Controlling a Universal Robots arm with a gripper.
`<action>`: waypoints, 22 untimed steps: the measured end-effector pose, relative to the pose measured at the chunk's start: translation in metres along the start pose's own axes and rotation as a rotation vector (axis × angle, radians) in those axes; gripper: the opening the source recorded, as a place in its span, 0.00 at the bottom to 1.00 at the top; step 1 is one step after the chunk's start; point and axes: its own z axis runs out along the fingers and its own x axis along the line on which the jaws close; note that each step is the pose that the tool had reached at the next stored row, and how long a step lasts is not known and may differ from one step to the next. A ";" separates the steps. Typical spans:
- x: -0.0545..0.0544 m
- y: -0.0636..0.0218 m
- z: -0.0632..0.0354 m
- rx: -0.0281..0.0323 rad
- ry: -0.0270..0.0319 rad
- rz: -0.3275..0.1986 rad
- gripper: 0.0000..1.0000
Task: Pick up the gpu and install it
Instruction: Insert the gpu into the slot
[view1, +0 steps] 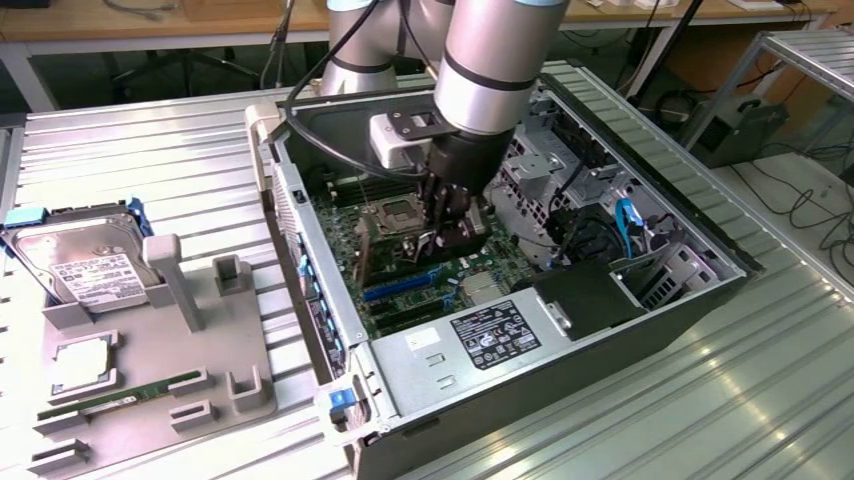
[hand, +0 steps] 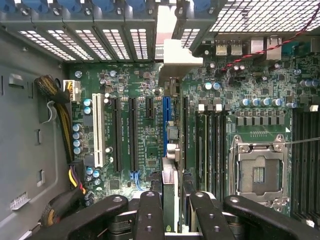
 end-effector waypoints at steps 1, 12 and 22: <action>0.000 0.0004 0.0004 0.0000 0.0000 0.000 0.26; 0.000 0.0078 0.0063 0.0000 0.0003 0.000 0.26; 0.001 0.0157 0.0098 0.0000 0.0009 0.000 0.26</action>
